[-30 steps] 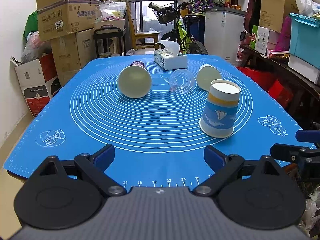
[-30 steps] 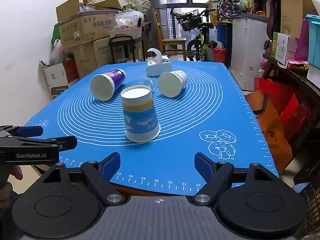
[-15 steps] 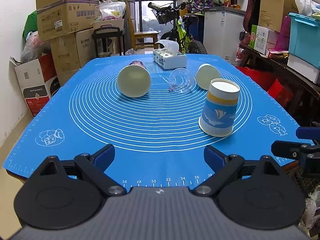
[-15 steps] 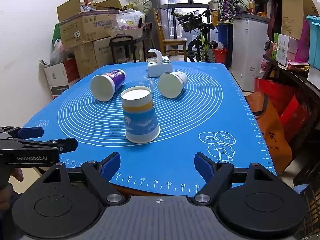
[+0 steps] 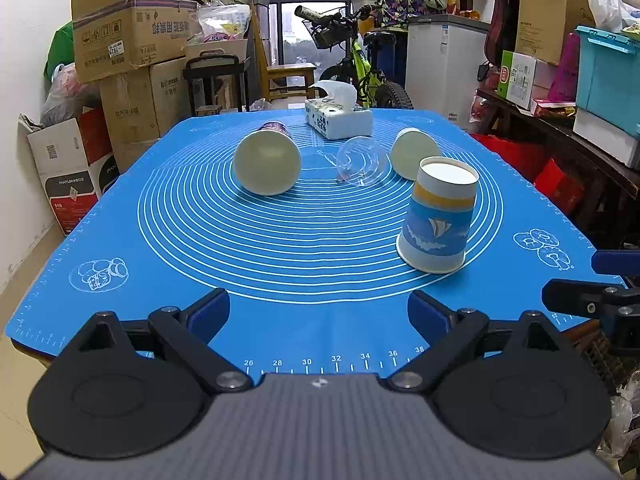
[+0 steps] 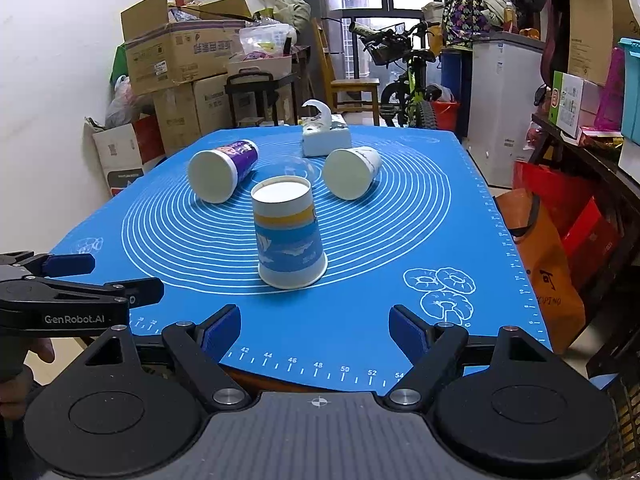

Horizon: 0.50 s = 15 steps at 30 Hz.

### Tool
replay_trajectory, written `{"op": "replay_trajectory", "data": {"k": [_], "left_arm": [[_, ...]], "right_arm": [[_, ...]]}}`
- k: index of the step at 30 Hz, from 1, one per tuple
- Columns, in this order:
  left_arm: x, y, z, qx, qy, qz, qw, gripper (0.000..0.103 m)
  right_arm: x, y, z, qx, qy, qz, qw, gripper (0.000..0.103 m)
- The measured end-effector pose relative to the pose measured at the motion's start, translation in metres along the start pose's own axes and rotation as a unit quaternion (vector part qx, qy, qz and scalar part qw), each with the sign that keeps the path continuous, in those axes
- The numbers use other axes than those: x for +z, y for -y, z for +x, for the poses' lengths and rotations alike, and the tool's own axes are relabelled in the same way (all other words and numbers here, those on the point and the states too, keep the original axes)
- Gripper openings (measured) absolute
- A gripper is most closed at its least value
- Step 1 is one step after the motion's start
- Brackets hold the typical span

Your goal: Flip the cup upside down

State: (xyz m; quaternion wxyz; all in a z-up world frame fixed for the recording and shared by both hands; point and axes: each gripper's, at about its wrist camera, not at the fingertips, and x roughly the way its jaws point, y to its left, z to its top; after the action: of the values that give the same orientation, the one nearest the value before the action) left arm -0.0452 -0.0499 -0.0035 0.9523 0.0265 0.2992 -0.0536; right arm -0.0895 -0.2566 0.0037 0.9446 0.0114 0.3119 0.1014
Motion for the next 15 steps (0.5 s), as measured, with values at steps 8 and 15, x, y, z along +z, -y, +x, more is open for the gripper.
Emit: {"op": "replay_trajectory", "data": {"k": [8, 15], "left_arm": [[-0.0004, 0.0, -0.0008, -0.002, 0.0, 0.0, 1.0, 0.095], [-0.0002, 0.0002, -0.0013, -0.002, 0.0, 0.002, 1.0, 0.095]], "right_arm": [[0.0009, -0.0016, -0.0012, 0.002, -0.001, -0.005, 1.0, 0.084], [0.0013, -0.0018, -0.0001, 0.002, -0.005, -0.006, 1.0, 0.084]]}}
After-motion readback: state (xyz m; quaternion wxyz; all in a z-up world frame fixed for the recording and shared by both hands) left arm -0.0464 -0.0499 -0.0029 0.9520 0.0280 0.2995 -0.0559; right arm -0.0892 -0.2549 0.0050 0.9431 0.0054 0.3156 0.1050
